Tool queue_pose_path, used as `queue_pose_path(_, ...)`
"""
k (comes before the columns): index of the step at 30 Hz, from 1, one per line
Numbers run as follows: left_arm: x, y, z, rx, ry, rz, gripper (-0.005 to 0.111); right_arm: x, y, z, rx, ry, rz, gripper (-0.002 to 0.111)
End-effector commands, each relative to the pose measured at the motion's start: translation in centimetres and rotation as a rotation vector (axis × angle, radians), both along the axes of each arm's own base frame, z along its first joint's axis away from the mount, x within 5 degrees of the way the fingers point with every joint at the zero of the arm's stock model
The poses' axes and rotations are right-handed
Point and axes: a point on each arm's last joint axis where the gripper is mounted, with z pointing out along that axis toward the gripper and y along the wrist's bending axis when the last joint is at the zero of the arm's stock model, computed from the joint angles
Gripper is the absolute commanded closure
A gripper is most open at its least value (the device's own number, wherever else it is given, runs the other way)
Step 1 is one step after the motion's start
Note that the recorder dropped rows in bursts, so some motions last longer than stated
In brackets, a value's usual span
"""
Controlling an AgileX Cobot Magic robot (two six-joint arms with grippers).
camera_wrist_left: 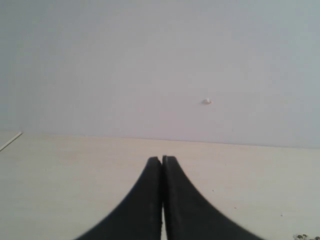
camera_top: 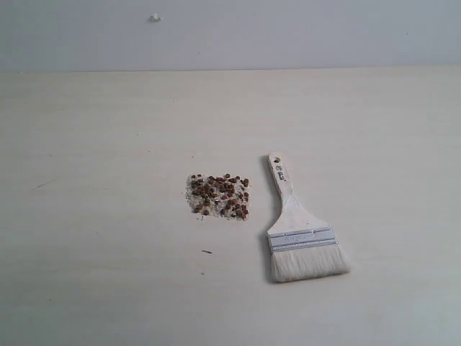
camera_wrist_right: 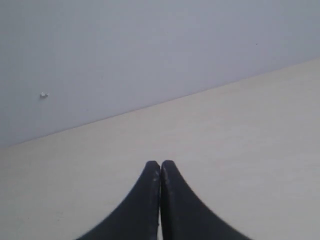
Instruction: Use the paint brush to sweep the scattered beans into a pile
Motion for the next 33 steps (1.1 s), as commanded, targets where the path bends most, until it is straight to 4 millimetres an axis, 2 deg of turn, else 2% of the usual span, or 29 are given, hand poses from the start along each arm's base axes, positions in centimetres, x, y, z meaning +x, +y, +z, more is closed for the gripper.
queue_pose_path(1,-0.1,0.0,0.0,0.003,-0.008,-0.006,0.107,-0.2,0.0,0.0,-0.004,-0.008,0.01,0.108)
queue_pose_path(6,-0.1,0.0,0.0,0.003,-0.008,-0.006,0.107,-0.2,-0.1,-0.1,-0.04,-0.011,0.001,0.108)
queue_pose_path(14,-0.1,0.0,0.0,0.003,-0.008,-0.006,0.107,-0.7,0.0,-2.1,-0.158,-0.029,0.055,0.108)
queue_pose_path(17,-0.1,0.0,0.0,0.003,-0.008,-0.006,0.107,-0.9,-0.4,-3.0,-0.17,-0.025,0.011,0.108)
queue_pose_path(24,-0.1,0.0,0.0,0.003,-0.008,-0.006,0.107,-0.9,-0.4,-3.1,-0.204,-0.008,0.022,0.108)
queue_pose_path(26,-0.1,0.0,0.0,0.003,-0.008,-0.006,0.107,-1.8,-0.5,-3.0,-0.251,0.006,0.041,0.108)
queue_pose_path(30,-0.1,0.0,0.0,0.003,-0.008,-0.006,0.107,-5.2,-0.8,-2.7,-0.26,0.049,0.058,0.108)
queue_pose_path(31,-0.1,0.0,0.0,0.003,-0.008,-0.006,0.107,-6.5,-1.1,-2.4,-0.257,0.018,0.041,0.108)
queue_pose_path(33,-0.1,0.0,0.0,0.003,-0.008,-0.006,0.107,-7.9,-1.4,-2.5,-0.266,-0.053,0.014,0.108)
